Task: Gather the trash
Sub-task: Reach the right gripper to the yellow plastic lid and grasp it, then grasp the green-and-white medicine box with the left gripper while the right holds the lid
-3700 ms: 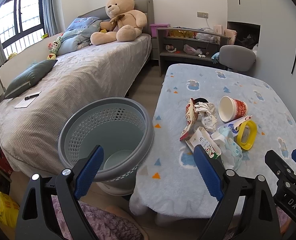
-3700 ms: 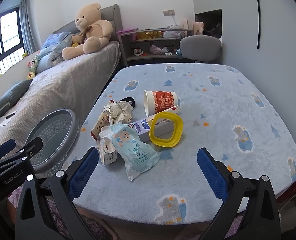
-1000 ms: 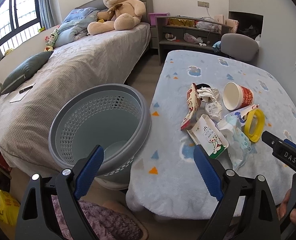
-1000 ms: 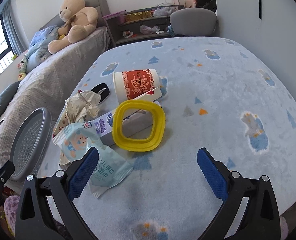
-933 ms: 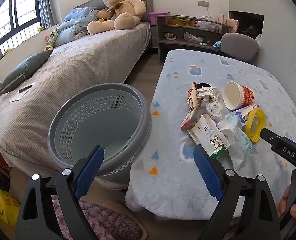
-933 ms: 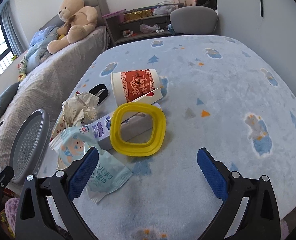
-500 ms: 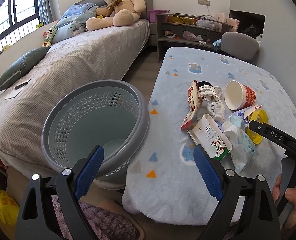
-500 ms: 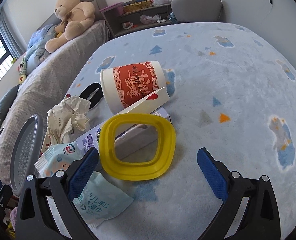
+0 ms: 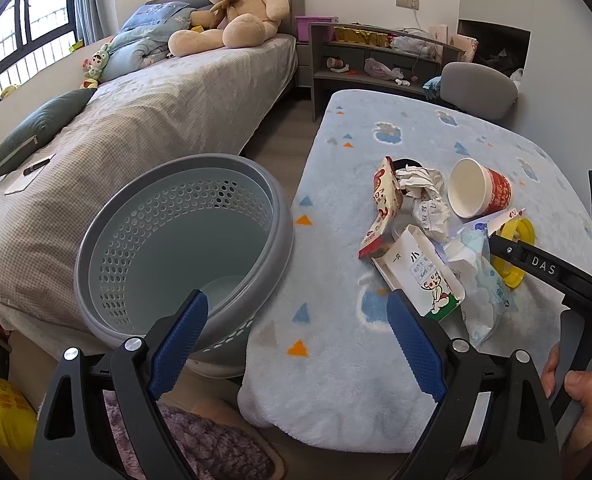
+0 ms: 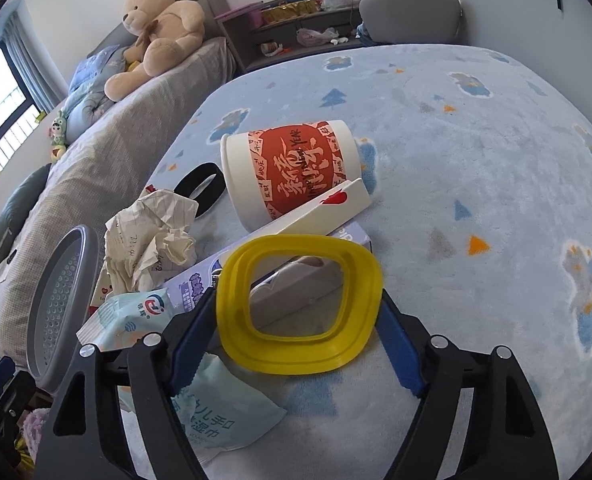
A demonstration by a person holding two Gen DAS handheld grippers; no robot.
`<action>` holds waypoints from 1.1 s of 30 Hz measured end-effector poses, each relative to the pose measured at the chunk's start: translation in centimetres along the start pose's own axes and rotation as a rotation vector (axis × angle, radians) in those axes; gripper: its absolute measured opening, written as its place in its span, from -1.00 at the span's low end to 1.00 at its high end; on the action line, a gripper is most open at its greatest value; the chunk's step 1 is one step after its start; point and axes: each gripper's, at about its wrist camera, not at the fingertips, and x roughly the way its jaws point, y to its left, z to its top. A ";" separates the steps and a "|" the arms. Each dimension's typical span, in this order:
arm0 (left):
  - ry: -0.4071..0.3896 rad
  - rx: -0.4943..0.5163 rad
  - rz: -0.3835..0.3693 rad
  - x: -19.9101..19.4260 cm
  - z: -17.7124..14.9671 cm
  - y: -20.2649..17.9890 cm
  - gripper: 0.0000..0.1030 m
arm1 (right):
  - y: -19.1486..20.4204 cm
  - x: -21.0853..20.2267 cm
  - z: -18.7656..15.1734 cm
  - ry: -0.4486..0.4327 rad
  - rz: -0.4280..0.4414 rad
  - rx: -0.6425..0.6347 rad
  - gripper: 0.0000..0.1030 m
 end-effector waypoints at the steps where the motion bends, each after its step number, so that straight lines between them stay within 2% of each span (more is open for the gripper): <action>1: 0.001 -0.001 0.000 0.0 0.0 0.0 0.69 | 0.1 -0.1 0.0 0.000 0.004 -0.004 0.34; 13: 0.013 0.001 -0.024 0.0 -0.1 -0.1 0.69 | -0.3 -2.6 -1.1 -0.028 0.015 0.001 0.32; 21: 0.037 0.039 -0.070 0.8 -0.5 -2.4 0.69 | -1.5 -4.9 -3.6 -0.026 0.006 -0.005 0.32; 25: 0.077 0.054 -0.098 2.0 -1.1 -3.6 0.69 | -1.9 -5.9 -4.7 -0.028 0.012 -0.002 0.32; 29: 0.107 0.072 -0.096 3.2 -1.6 -4.7 0.69 | -2.3 -6.4 -5.1 -0.038 0.033 0.009 0.32; 33: 0.100 0.074 -0.092 3.2 -1.5 -5.3 0.69 | -2.8 -6.8 -5.1 -0.057 0.038 0.016 0.32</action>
